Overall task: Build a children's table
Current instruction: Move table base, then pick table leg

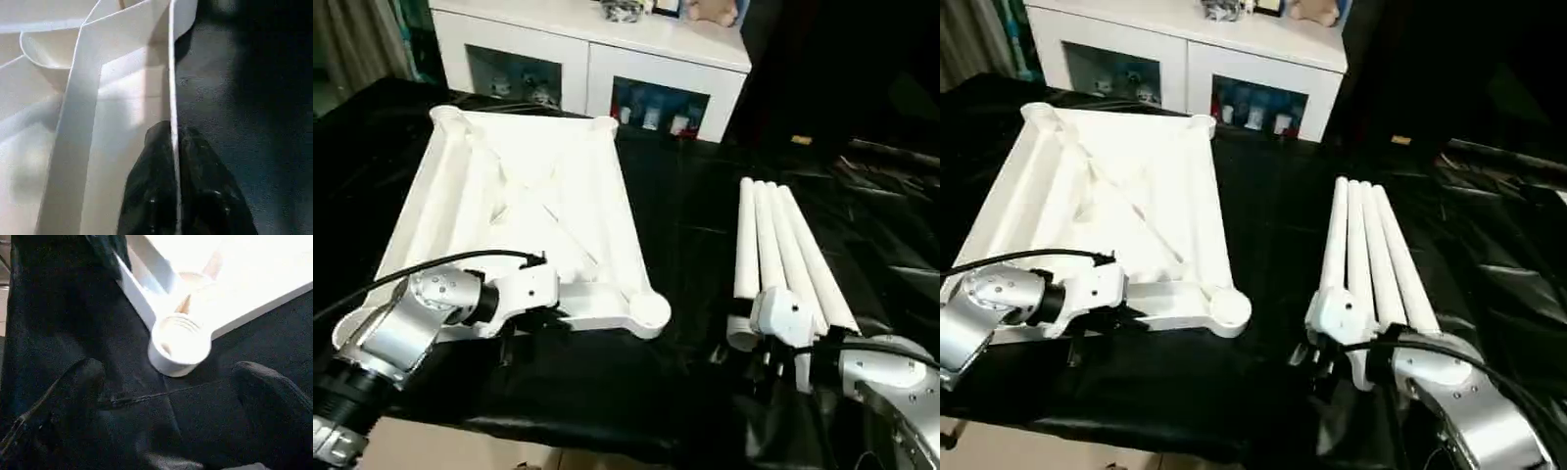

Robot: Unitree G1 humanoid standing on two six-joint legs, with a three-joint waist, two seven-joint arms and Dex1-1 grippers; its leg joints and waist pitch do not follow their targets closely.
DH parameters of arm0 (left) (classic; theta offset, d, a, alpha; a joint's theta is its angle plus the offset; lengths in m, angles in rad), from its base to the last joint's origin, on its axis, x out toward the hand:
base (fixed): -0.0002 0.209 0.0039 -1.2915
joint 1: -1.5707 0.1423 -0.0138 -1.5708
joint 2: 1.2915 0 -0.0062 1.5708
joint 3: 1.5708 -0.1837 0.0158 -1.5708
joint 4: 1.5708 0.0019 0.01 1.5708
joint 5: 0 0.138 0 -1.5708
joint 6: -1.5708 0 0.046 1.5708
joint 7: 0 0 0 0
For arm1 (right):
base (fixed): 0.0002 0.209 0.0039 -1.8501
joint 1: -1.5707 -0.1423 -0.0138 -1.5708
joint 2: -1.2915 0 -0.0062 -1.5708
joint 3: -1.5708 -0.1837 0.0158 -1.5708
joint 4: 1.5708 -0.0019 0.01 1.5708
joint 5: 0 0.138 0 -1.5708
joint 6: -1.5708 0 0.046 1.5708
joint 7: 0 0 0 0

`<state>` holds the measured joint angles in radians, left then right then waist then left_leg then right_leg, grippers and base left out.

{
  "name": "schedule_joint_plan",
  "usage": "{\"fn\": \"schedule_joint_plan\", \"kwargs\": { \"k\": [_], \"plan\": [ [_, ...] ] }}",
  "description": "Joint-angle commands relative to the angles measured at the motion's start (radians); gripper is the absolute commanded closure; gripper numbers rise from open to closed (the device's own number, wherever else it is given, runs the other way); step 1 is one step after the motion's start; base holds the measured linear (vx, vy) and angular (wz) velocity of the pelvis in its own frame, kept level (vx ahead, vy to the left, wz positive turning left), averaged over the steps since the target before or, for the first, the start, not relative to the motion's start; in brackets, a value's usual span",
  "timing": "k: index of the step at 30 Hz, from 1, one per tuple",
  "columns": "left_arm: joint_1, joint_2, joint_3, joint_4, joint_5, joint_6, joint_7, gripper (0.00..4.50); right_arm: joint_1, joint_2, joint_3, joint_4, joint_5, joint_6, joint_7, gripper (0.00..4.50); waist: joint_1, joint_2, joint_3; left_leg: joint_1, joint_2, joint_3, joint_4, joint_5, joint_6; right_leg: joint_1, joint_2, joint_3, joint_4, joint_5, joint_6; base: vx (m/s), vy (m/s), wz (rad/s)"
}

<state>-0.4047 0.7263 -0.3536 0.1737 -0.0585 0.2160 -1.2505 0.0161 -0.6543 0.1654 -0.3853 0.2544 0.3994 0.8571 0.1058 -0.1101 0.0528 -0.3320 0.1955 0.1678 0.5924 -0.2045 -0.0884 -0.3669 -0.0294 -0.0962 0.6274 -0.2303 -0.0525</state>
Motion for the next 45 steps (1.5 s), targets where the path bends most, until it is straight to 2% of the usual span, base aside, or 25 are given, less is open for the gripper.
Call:
{"fn": "schedule_joint_plan", "kwargs": {
  "k": [1,5,7,8,9,10,11,12,13,16,17,18,19,20,21,22,24,25,26,27,29,35,36,42,45],
  "plan": [
    [-0.006,0.007,0.020,-0.040,-0.042,0.019,-0.034,3.70,-0.002,0.002,-0.027,0.000,0.007,0.002,-0.012,0.00,0.003,0.017,-0.047,0.000,0.055,-0.019,-0.069,-0.111,0.031,0.039,-0.127,0.081,-0.083,-0.168,-0.094,0.000,0.000,0.00],
    [-0.004,0.032,0.062,-0.080,-0.091,0.040,-0.046,3.47,-0.038,0.049,-0.073,0.005,0.054,0.042,-0.060,0.00,0.003,0.021,-0.047,0.002,0.056,-0.019,-0.071,-0.121,0.027,0.039,-0.125,0.079,-0.081,-0.168,-0.102,0.000,0.000,0.00],
    [-0.007,0.034,0.090,-0.113,-0.129,0.081,-0.045,3.14,-0.090,0.092,-0.090,0.049,0.026,0.077,-0.145,0.00,0.001,0.022,-0.046,0.003,0.055,-0.019,-0.073,-0.125,0.016,0.036,-0.124,0.078,-0.081,-0.180,-0.108,0.000,0.000,0.00],
    [-0.007,0.033,0.094,-0.116,-0.132,0.085,-0.043,3.14,-0.098,0.099,-0.093,0.056,0.022,0.085,-0.160,0.00,-0.003,0.022,-0.045,0.003,0.053,-0.019,-0.074,-0.130,0.007,0.036,-0.124,0.078,-0.082,-0.197,-0.114,0.000,0.000,0.00],
    [-0.014,0.023,0.132,-0.153,-0.153,0.122,-0.020,3.10,-0.192,0.193,-0.142,0.149,-0.035,0.185,-0.356,0.00,-0.005,0.024,-0.043,0.009,0.054,-0.018,-0.074,-0.135,-0.007,0.031,-0.123,0.080,-0.082,-0.213,-0.116,0.000,0.000,0.00],
    [-0.014,0.023,0.134,-0.158,-0.150,0.125,-0.016,2.96,-0.209,0.211,-0.152,0.164,-0.045,0.205,-0.394,0.00,-0.010,0.024,-0.042,0.007,0.050,-0.018,-0.077,-0.133,-0.013,0.029,-0.121,0.079,-0.083,-0.226,-0.122,0.000,0.000,0.00],
    [-0.014,0.018,0.138,-0.175,-0.148,0.137,-0.003,2.96,-0.249,0.260,-0.186,0.204,-0.038,0.253,-0.467,0.00,-0.010,0.024,-0.047,0.005,0.049,-0.020,-0.075,-0.123,-0.032,0.036,-0.123,0.078,-0.080,-0.231,-0.119,0.000,0.000,0.00],
    [-0.012,0.004,0.144,-0.192,-0.155,0.157,0.018,2.82,-0.281,0.297,-0.208,0.232,-0.031,0.297,-0.516,0.00,-0.009,0.021,-0.047,0.008,0.050,-0.017,-0.073,-0.123,-0.033,0.032,-0.122,0.080,-0.080,-0.221,-0.117,0.000,0.000,0.00],
    [-0.011,-0.014,0.148,-0.205,-0.160,0.179,0.044,2.72,-0.304,0.322,-0.218,0.256,-0.021,0.327,-0.541,0.00,-0.013,0.024,-0.048,0.011,0.049,-0.015,-0.072,-0.121,-0.034,0.030,-0.121,0.082,-0.073,-0.190,-0.129,0.000,0.000,0.00],
    [0.003,-0.058,0.153,-0.243,-0.190,0.220,0.094,2.62,-0.348,0.352,-0.218,0.315,-0.062,0.403,-0.615,0.00,-0.006,0.025,-0.054,0.004,0.050,-0.014,-0.070,-0.070,-0.037,0.041,-0.119,0.083,-0.062,-0.085,-0.130,0.000,0.000,0.00],
    [0.012,-0.073,0.150,-0.261,-0.195,0.238,0.114,2.42,-0.364,0.365,-0.224,0.344,-0.080,0.420,-0.651,0.00,-0.007,0.019,-0.056,0.001,0.049,-0.014,-0.069,-0.044,-0.033,0.043,-0.117,0.082,-0.057,-0.037,-0.130,0.000,0.000,0.00],
    [0.012,-0.073,0.150,-0.261,-0.195,0.238,0.114,2.42,-0.364,0.365,-0.224,0.344,-0.080,0.420,-0.651,0.00,-0.008,0.020,-0.057,-0.002,0.047,-0.014,-0.069,-0.026,-0.034,0.046,-0.117,0.082,-0.054,-0.009,-0.131,0.000,0.000,0.00],
    [0.038,-0.093,0.136,-0.302,-0.195,0.257,0.140,2.26,-0.409,0.386,-0.218,0.401,-0.107,0.521,-0.686,0.00,-0.011,0.013,-0.059,-0.004,0.045,-0.013,-0.067,-0.004,-0.030,0.050,-0.115,0.083,-0.048,0.019,-0.129,0.000,0.000,0.00],
    [0.053,-0.101,0.128,-0.329,-0.197,0.274,0.150,2.26,-0.434,0.400,-0.213,0.427,-0.119,0.553,-0.701,0.00,-0.015,0.010,-0.057,-0.005,0.045,-0.014,-0.069,-0.002,-0.029,0.049,-0.113,0.082,-0.049,0.016,-0.127,0.000,0.000,0.00],
    [0.057,-0.104,0.127,-0.336,-0.199,0.279,0.151,2.20,-0.442,0.405,-0.214,0.435,-0.117,0.565,-0.704,0.00,-0.018,0.013,-0.056,-0.007,0.044,-0.013,-0.069,-0.010,-0.030,0.050,-0.116,0.082,-0.052,-0.008,-0.122,0.000,0.000,0.00],
    [0.064,-0.108,0.126,-0.348,-0.204,0.289,0.154,2.03,-0.460,0.416,-0.219,0.449,-0.107,0.593,-0.709,0.00,-0.019,0.008,-0.057,-0.006,0.044,-0.012,-0.067,-0.012,-0.029,0.051,-0.118,0.083,-0.054,-0.015,-0.118,0.000,0.000,0.00],
    [0.067,-0.112,0.125,-0.356,-0.204,0.297,0.156,1.87,-0.474,0.424,-0.224,0.461,-0.103,0.609,-0.722,0.00,-0.018,0.012,-0.055,-0.007,0.043,-0.011,-0.066,-0.011,-0.027,0.049,-0.116,0.085,-0.057,-0.027,-0.095,0.000,0.000,0.00],
    [0.067,-0.113,0.125,-0.358,-0.204,0.299,0.157,1.87,-0.477,0.426,-0.225,0.464,-0.102,0.612,-0.726,0.00,-0.018,0.006,-0.054,-0.006,0.043,-0.010,-0.067,-0.014,-0.027,0.048,-0.115,0.085,-0.059,-0.034,-0.089,0.000,0.000,0.00],
    [0.065,-0.112,0.117,-0.369,-0.204,0.313,0.161,1.72,-0.518,0.441,-0.243,0.504,-0.098,0.658,-0.769,0.00,-0.019,0.005,-0.052,-0.003,0.043,-0.010,-0.069,-0.028,-0.032,0.045,-0.115,0.084,-0.061,-0.073,-0.080,0.000,0.000,0.00],
    [0.064,-0.109,0.113,-0.374,-0.204,0.316,0.161,1.59,-0.532,0.446,-0.248,0.518,-0.098,0.671,-0.779,0.00,-0.020,0.005,-0.052,-0.003,0.043,-0.010,-0.069,-0.035,-0.038,0.045,-0.115,0.084,-0.064,-0.103,-0.074,0.000,0.000,0.00],
    [0.063,-0.098,0.103,-0.386,-0.203,0.328,0.153,1.42,-0.554,0.456,-0.256,0.539,-0.095,0.698,-0.771,0.00,-0.018,0.009,-0.050,-0.002,0.043,-0.009,-0.069,-0.042,-0.045,0.042,-0.113,0.085,-0.064,-0.109,-0.058,0.000,0.000,0.00],
    [0.063,-0.089,0.098,-0.396,-0.203,0.333,0.142,0.90,-0.578,0.460,-0.260,0.569,-0.109,0.767,-0.779,0.00,-0.016,0.010,-0.053,-0.001,0.044,-0.010,-0.070,-0.033,-0.050,0.042,-0.113,0.085,-0.059,-0.069,-0.063,0.000,0.000,0.00],
    [0.060,-0.083,0.092,-0.397,-0.204,0.335,0.138,0.83,-0.586,0.466,-0.281,0.583,-0.095,0.800,-0.787,0.00,-0.017,0.009,-0.054,-0.002,0.043,-0.010,-0.069,-0.026,-0.050,0.044,-0.111,0.085,-0.057,-0.054,-0.064,0.000,0.000,0.00],
    [0.052,-0.075,0.085,-0.400,-0.204,0.332,0.126,0.33,-0.603,0.466,-0.320,0.622,-0.097,0.829,-0.815,0.00,-0.017,0.009,-0.052,-0.002,0.043,-0.009,-0.070,-0.037,-0.058,0.042,-0.113,0.085,-0.061,-0.078,-0.060,0.000,0.000,0.00],
    [0.044,-0.075,0.079,-0.399,-0.207,0.332,0.119,0.10,-0.616,0.475,-0.360,0.652,-0.073,0.863,-0.798,0.00,-0.017,0.009,-0.052,-0.001,0.042,-0.009,-0.070,-0.041,-0.059,0.042,-0.111,0.084,-0.061,-0.088,-0.059,0.000,0.000,0.00]
  ]
}}
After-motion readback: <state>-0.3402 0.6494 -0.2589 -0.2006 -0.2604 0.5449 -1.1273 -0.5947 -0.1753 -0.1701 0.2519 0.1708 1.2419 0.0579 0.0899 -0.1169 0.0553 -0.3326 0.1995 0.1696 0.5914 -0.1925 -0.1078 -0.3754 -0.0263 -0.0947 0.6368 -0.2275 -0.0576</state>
